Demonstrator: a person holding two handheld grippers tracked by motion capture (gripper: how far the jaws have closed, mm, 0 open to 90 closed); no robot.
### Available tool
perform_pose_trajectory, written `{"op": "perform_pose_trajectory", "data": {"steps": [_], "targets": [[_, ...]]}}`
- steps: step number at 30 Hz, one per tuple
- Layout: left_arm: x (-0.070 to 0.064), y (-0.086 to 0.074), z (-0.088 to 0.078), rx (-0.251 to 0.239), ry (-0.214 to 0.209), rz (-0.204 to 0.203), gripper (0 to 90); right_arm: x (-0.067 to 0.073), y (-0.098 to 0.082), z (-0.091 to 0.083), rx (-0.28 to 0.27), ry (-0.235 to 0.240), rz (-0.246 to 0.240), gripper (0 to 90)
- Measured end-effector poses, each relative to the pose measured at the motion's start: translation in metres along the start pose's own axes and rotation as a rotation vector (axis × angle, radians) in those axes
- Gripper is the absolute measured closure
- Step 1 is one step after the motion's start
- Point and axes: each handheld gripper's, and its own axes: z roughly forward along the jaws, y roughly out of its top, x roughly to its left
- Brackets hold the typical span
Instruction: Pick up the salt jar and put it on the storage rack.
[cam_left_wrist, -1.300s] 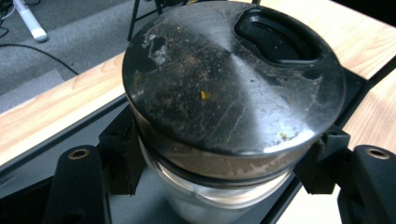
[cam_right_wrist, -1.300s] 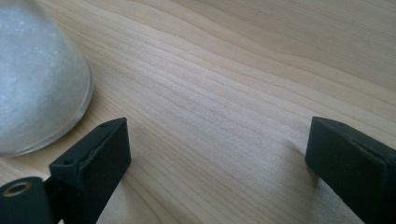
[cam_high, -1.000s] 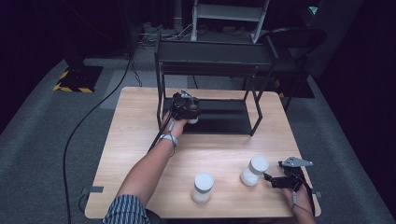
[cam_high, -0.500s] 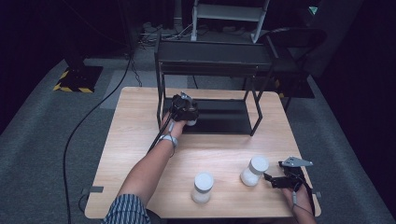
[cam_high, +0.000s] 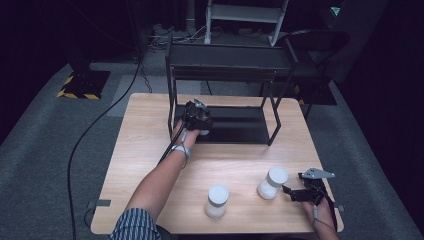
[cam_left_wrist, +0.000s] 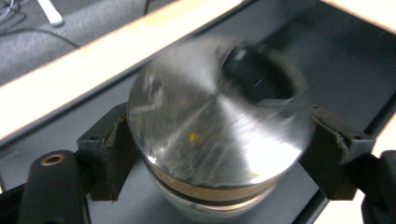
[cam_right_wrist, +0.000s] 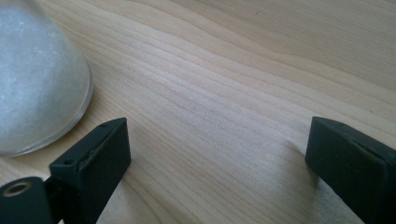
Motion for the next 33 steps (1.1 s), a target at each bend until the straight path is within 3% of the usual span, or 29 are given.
{"op": "perform_pose_trajectory", "data": {"steps": [8,15,20,25,33], "targets": [[-0.005,0.004,-0.042,-0.090,-0.039,0.001,13.8,0.000,0.000,0.000,0.000,0.001,-0.001,6.5],[-0.016,-0.001,-0.085,-0.151,-0.040,0.022,14.0,0.000,0.000,0.000,0.000,0.003,-0.003,6.5],[-0.030,-0.006,-0.119,-0.162,-0.013,0.068,15.0,-0.002,0.000,0.000,0.001,0.016,-0.017,6.5],[-0.037,-0.016,-0.150,-0.184,-0.013,0.060,14.9,-0.002,0.000,0.000,0.001,0.017,-0.017,6.5],[-0.056,-0.034,-0.189,-0.194,-0.002,0.082,14.9,-0.002,0.001,0.001,0.001,0.019,-0.019,6.5]]}}
